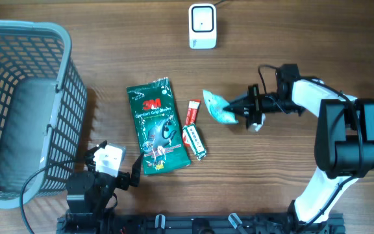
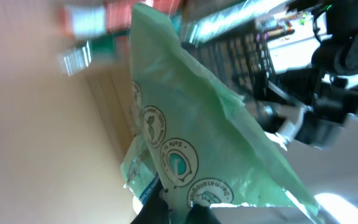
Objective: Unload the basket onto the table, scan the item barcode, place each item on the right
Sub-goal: 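Lift the wipes pack with the right gripper and hold it at the scanner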
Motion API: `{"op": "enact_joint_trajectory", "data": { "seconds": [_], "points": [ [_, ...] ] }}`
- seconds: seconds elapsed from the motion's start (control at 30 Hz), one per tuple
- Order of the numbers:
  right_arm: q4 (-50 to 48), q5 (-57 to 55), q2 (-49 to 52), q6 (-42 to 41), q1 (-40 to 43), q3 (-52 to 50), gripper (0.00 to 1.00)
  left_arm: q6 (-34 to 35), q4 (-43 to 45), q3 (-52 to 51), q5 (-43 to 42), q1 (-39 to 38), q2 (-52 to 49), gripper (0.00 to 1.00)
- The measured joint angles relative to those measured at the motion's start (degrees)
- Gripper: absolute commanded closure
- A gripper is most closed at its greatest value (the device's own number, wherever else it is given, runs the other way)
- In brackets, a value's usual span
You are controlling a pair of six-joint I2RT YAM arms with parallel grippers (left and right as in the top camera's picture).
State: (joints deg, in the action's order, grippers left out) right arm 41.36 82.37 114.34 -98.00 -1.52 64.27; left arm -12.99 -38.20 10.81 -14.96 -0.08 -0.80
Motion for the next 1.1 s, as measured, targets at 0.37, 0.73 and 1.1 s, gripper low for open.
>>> {"op": "enact_joint_trajectory", "data": {
  "seconds": [0.37, 0.73, 1.1],
  "points": [
    [-19.8, -25.7, -7.6, 23.9, -7.1, 10.5, 0.95, 0.0, 0.0, 0.0, 0.0, 0.0, 0.0, 0.0],
    [-47.6, -49.4, -7.2, 27.1, -14.6, 10.6, 0.95, 0.0, 0.0, 0.0, 0.0, 0.0, 0.0, 0.0],
    [-63.2, -53.5, 14.7, 16.9, -14.9, 19.8, 0.95, 0.0, 0.0, 0.0, 0.0, 0.0, 0.0, 0.0]
  ]
}}
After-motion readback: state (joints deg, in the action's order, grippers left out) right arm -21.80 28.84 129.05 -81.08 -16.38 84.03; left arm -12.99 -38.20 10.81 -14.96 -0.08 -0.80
